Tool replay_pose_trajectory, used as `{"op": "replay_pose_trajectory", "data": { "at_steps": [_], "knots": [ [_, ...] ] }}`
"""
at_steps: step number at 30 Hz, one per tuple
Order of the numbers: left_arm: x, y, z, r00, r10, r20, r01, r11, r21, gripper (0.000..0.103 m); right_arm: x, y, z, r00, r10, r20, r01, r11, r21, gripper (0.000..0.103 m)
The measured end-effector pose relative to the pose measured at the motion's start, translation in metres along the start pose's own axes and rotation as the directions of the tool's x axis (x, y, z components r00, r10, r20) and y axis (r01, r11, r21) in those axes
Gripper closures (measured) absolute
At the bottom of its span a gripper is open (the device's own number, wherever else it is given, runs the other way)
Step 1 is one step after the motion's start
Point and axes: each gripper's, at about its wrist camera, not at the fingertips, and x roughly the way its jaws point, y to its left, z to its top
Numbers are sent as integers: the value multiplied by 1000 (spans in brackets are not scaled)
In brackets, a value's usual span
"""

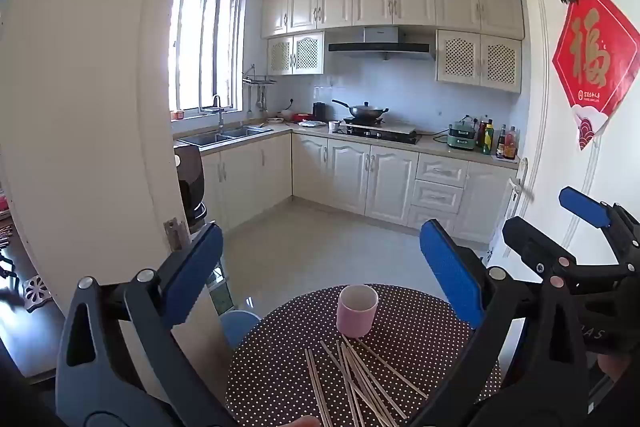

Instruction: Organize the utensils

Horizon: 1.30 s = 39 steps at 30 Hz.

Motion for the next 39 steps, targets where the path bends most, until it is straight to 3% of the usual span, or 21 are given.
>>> {"op": "replay_pose_trajectory", "data": {
  "at_steps": [39],
  "knots": [
    [-2, -3, 2, 1000, 6, 2, -6, 1000, 9, 6, 2, 3, 3, 1000, -5, -8, 5, 1000, 6, 7]
  ]
}}
